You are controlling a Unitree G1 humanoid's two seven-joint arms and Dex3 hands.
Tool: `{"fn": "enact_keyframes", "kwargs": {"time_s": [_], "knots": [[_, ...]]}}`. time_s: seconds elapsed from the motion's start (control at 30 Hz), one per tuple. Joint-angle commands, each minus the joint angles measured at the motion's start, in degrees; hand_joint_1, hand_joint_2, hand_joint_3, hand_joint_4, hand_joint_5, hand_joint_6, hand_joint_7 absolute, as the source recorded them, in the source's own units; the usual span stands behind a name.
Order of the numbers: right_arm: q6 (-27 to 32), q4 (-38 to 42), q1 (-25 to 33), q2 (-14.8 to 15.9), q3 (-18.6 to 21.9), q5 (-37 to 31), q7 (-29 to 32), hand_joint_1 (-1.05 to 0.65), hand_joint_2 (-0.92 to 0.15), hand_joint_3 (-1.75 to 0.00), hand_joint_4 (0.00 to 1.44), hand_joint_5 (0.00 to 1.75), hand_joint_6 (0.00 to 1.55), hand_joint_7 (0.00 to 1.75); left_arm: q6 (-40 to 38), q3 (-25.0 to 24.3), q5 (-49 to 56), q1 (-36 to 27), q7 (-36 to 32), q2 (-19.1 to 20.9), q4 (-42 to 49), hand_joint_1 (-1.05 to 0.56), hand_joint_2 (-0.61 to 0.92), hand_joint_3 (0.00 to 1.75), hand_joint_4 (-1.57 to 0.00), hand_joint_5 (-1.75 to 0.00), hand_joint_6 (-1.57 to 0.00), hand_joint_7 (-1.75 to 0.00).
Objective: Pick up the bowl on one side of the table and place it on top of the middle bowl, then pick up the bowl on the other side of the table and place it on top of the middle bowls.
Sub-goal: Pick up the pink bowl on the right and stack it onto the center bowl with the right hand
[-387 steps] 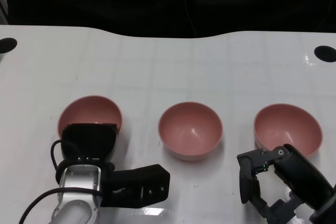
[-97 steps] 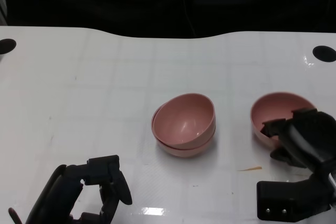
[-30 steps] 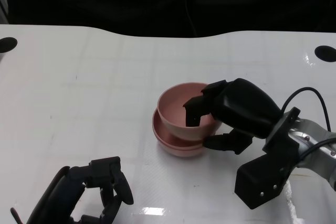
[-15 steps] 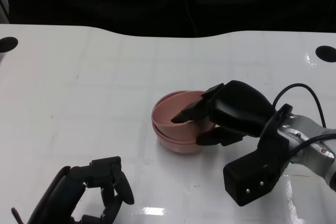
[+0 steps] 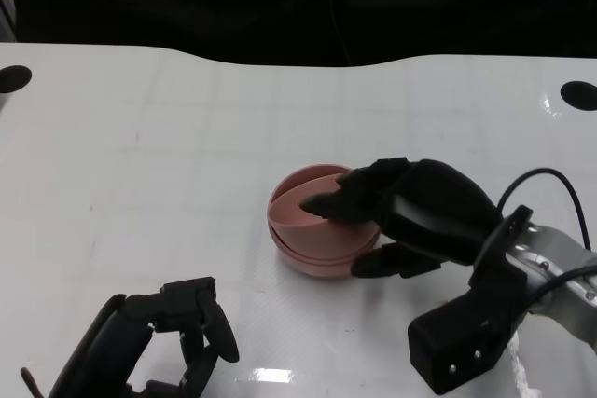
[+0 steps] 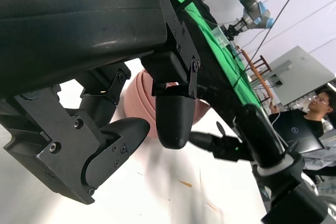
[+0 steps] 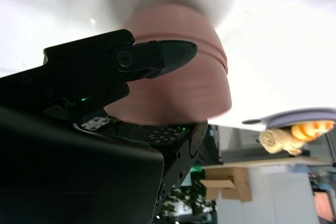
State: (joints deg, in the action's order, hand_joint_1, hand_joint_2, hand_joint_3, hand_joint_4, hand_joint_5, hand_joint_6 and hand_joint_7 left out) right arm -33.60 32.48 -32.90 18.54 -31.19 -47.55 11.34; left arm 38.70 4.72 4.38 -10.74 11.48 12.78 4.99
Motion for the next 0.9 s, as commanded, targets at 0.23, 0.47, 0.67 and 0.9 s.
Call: {"fn": "enact_keyframes", "kwargs": {"time_s": [0.23,0.47,0.67,0.9], "knots": [[2.4,-5.3,5.3,3.4,0.8,0.2,-1.6,-0.71,-0.92,-0.32,0.23,0.0,0.26,0.0,0.0,-0.1,0.4,-0.5,0.3,0.6,-0.4,-0.05,0.37,1.42,-0.83,-1.74,-0.79,-1.46],[2.7,-5.7,7.1,3.7,0.7,0.0,-1.1,-0.7,-0.92,-0.31,0.17,0.0,0.22,0.0,0.0,-0.2,0.5,-0.6,0.2,0.7,-0.5,-0.05,0.37,1.41,-0.83,-1.75,-0.79,-1.46],[2.5,-5.3,7.3,3.6,0.5,-0.4,-0.4,-0.69,-0.92,-0.31,0.16,0.0,0.21,0.0,0.3,-0.1,0.2,-0.5,0.4,0.7,-0.2,-0.05,0.38,1.4,-0.83,-1.75,-0.79,-1.46],[2.2,-4.7,7.1,3.5,0.2,-1.0,0.3,-0.69,-0.92,-0.31,0.18,0.01,0.22,0.01,-0.1,-0.2,0.5,-0.5,0.3,0.7,-0.5,-0.05,0.37,1.41,-0.83,-1.75,-0.79,-1.46]]}}
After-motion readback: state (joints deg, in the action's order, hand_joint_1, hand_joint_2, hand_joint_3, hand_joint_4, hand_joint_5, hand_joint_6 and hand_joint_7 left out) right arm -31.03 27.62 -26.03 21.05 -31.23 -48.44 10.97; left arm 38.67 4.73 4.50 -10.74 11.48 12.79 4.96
